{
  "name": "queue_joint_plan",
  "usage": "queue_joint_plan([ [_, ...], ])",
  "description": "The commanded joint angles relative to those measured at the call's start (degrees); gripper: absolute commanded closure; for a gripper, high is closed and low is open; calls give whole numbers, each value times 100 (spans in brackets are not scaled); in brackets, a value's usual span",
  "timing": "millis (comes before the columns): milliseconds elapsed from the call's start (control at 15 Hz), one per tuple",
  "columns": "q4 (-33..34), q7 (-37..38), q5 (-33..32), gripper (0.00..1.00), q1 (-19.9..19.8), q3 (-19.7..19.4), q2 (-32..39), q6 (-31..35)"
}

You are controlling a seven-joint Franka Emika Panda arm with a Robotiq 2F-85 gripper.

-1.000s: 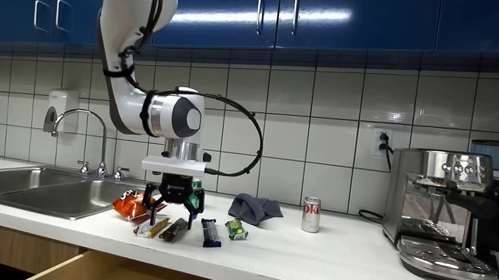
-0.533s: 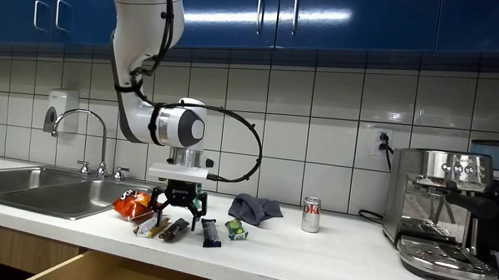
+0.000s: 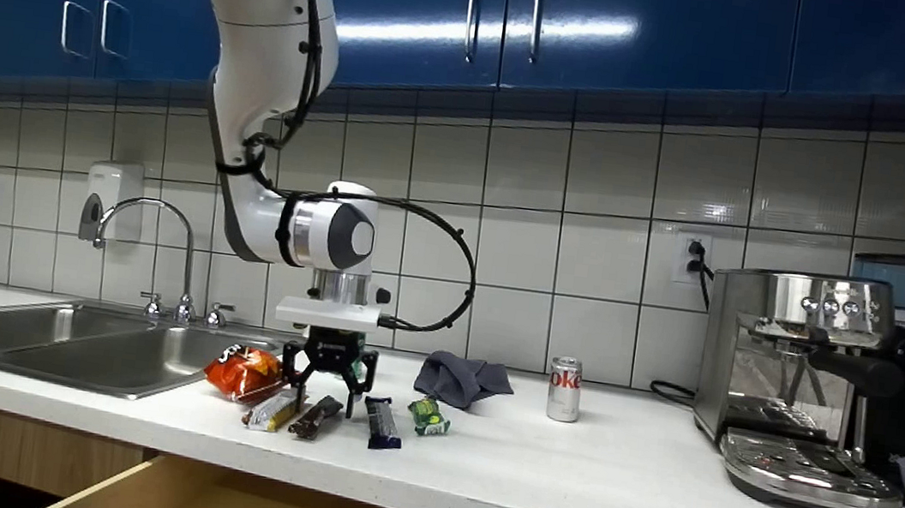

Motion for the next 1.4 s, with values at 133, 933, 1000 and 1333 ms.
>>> queue_joint_plan([
  [133, 138, 143, -6, 67, -88, 107, 54, -83],
  [933, -683, -93, 184, 96, -281, 230, -669, 37],
  [1000, -819, -112, 214, 96, -306, 229, -785, 43],
  [1333, -1584, -171, 261, 96, -381, 176, -1406, 64],
])
